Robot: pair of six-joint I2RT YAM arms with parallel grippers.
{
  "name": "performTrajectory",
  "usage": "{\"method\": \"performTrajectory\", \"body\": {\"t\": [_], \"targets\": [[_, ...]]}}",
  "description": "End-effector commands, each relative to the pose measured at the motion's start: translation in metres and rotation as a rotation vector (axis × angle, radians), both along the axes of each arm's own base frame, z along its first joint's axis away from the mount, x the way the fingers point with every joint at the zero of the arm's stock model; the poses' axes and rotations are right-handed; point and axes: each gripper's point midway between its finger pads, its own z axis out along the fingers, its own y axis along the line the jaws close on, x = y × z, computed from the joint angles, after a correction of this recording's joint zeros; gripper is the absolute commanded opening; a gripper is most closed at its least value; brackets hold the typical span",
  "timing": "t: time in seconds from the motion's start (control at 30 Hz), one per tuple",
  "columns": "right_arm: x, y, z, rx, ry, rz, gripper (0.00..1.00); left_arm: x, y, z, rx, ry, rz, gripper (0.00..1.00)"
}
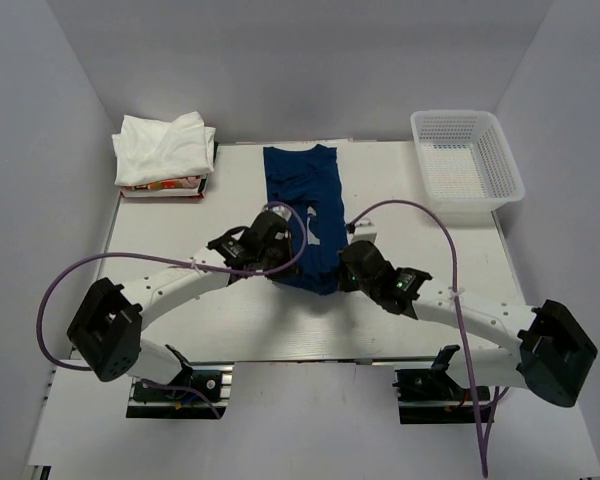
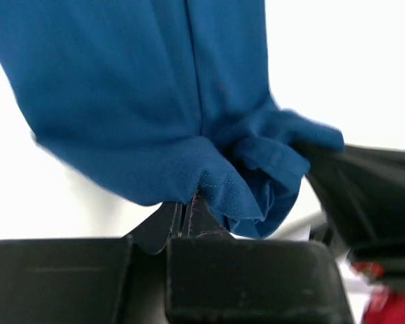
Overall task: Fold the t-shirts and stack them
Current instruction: Fold the folded rectangular tshirt in 1/3 of the way
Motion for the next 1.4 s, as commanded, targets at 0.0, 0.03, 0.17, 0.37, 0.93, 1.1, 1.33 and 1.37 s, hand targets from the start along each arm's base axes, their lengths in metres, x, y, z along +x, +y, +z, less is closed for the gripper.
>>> {"method": "performTrajectory", "body": {"t": [0.0,0.03,0.17,0.37,0.93,1.1,1.33,1.37], "targets": [[0.044,-0.008,0.03,-0.022,-0.132,-0.129,0.0,0.049,0.022,0.02,0.081,-0.124,0.173,0.0],[0.059,-0.007,0.044,-0.004,-0.156,-0.157,0.0,0.066,0.026,0.023,0.1,-0.146,0.208,0.0],[0.094,0.001,0.059,-0.012,-0.208,-0.164,0.0,0.105,0.041,0.021,0.156,-0.147,0.307,0.0],[0.151,0.011,0.077,-0.028,-0.257,-0.173,0.0,0.154,0.04,0.038,0.086,-0.235,0.328,0.0],[0.239,0.015,0.021,-0.057,-0.156,-0.151,0.04,0.251,0.048,0.0,0.103,-0.218,0.341,0.23],[0.255,0.02,0.028,-0.079,-0.126,-0.086,0.78,0.276,0.055,0.025,0.094,-0.292,0.319,0.9],[0.198,0.032,0.017,0.018,-0.053,0.078,0.9,0.232,0.069,0.003,0.106,-0.224,0.264,1.0],[0.192,0.033,0.019,0.024,-0.052,0.093,0.9,0.226,0.072,0.005,0.103,-0.229,0.265,1.0]]}}
